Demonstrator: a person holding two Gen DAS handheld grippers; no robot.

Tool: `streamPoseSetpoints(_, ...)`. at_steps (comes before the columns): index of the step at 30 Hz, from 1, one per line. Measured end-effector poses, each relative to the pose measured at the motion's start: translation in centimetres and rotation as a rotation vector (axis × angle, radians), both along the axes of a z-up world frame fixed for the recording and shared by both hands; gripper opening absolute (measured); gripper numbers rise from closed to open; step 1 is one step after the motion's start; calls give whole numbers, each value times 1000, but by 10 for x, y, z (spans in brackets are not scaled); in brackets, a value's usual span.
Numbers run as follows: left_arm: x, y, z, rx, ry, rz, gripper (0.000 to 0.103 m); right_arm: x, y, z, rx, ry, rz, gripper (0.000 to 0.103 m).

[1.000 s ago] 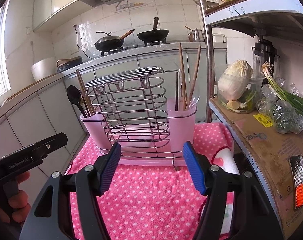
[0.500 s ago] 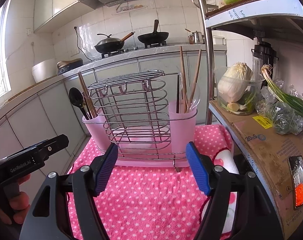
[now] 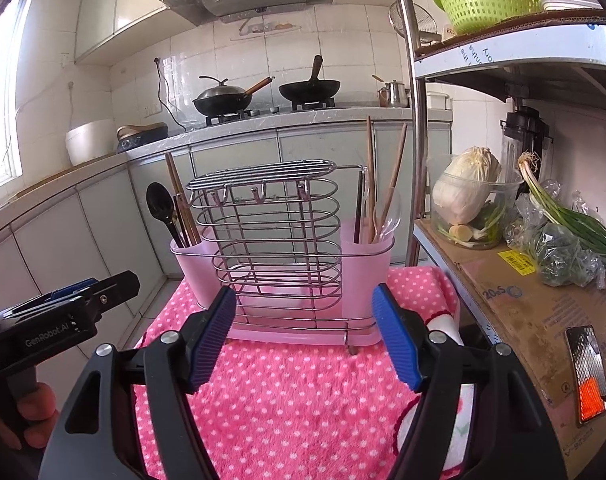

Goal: Organize utensils

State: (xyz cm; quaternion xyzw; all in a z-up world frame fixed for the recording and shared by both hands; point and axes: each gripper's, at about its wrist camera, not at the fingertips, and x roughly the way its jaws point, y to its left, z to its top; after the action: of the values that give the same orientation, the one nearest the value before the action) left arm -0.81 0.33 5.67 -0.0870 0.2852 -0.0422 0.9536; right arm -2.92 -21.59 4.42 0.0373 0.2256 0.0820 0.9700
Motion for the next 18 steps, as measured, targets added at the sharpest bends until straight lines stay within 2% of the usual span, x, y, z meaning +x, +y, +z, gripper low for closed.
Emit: streamPoseSetpoints(18,-9,-3,5,33,-25,8,67,-8,4,7,-20,-28,-11,71)
